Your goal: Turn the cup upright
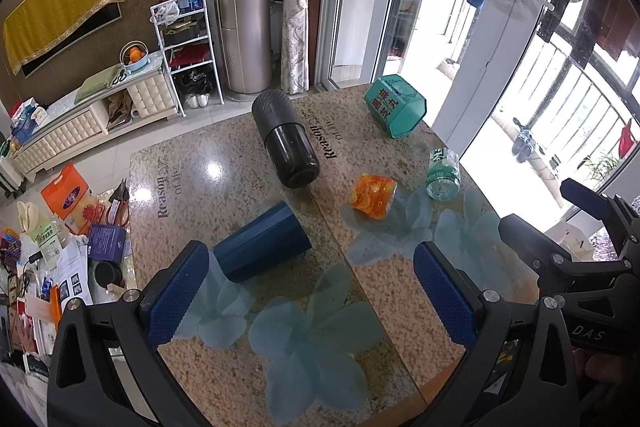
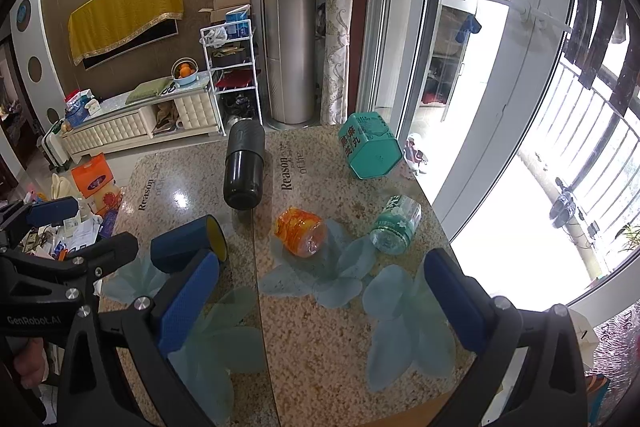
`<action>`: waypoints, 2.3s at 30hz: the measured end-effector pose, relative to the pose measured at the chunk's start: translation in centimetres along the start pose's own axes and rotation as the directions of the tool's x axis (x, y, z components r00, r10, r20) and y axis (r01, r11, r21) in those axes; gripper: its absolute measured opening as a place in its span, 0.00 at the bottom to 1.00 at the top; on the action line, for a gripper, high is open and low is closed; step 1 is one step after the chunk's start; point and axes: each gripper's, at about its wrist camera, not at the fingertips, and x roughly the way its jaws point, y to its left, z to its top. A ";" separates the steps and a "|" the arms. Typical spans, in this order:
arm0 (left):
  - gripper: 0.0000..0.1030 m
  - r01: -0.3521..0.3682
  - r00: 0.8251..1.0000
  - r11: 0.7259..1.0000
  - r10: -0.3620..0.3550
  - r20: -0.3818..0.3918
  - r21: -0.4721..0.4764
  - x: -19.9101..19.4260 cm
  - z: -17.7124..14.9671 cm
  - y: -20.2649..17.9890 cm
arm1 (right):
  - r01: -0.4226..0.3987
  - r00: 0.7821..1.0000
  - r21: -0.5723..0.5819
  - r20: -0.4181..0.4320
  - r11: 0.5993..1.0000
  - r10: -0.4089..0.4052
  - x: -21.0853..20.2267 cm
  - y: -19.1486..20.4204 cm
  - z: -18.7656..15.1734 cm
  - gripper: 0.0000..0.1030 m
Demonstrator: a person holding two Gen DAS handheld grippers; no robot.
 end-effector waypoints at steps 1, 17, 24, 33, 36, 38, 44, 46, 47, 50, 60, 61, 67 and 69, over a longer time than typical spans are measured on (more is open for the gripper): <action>1.00 0.000 1.000 1.000 0.000 -0.001 0.000 -0.1 0.0 0.0 | -0.001 1.000 0.000 -0.001 1.000 0.001 0.0 0.0 0.0 1.00; 1.00 -0.011 1.000 1.000 0.011 -0.004 0.012 -0.5 -0.1 0.0 | 0.000 1.000 0.006 -0.002 1.000 0.000 -0.1 0.0 -0.3 1.00; 1.00 -0.015 1.000 1.000 0.015 -0.010 0.013 -0.3 -0.2 0.1 | -0.002 1.000 0.005 -0.005 1.000 0.002 -0.2 0.1 -0.3 1.00; 1.00 0.011 0.994 0.999 -0.017 -0.107 -0.051 1.1 -2.0 2.3 | -0.020 1.000 0.025 -0.018 0.999 0.020 0.4 -0.1 0.7 1.00; 1.00 -0.004 0.992 0.998 -0.005 -0.125 -0.070 1.4 -2.7 3.0 | -0.025 0.999 0.017 -0.027 1.000 0.025 1.0 0.1 1.3 1.00; 1.00 0.005 0.992 0.996 -0.015 -0.126 -0.084 1.4 -3.2 3.6 | -0.035 0.999 0.013 -0.036 0.999 0.036 1.4 0.4 1.6 1.00; 1.00 0.019 0.986 0.991 -0.041 -0.165 -0.130 2.0 -4.2 5.3 | -0.080 0.994 -0.001 -0.079 0.997 0.080 3.1 1.6 3.2 1.00; 1.00 0.017 0.982 0.988 -0.045 -0.183 -0.152 2.3 -4.6 5.8 | -0.086 0.992 -0.018 -0.099 0.996 0.084 4.0 2.3 4.0 1.00; 1.00 0.015 0.981 0.986 -0.047 -0.190 -0.165 2.4 -4.7 6.1 | -0.086 0.991 -0.029 -0.109 0.996 0.083 4.5 2.7 4.4 1.00; 1.00 0.005 0.977 0.980 -0.048 -0.209 -0.199 3.0 -5.1 6.8 | -0.104 0.985 -0.052 -0.142 0.993 0.096 6.1 3.7 5.6 1.00; 1.00 -0.026 0.962 0.945 -0.065 -0.267 -0.325 5.7 -6.0 9.2 | -0.204 0.945 -0.100 -0.279 0.974 0.170 14.8 8.0 9.6 1.00; 1.00 -0.031 0.960 0.942 -0.066 -0.273 -0.335 6.0 -6.0 9.4 | -0.215 0.939 -0.104 -0.295 0.971 0.176 15.9 8.5 9.9 1.00; 1.00 -0.075 0.944 0.925 -0.054 -0.325 -0.373 8.5 -6.5 10.1 | -0.250 0.907 -0.134 -0.379 0.959 0.184 21.3 10.7 11.4 1.00; 1.00 -0.079 0.942 0.919 -0.058 -0.332 -0.385 9.0 -6.6 10.3 | -0.247 0.894 -0.143 -0.416 0.958 0.168 23.6 11.2 11.3 1.00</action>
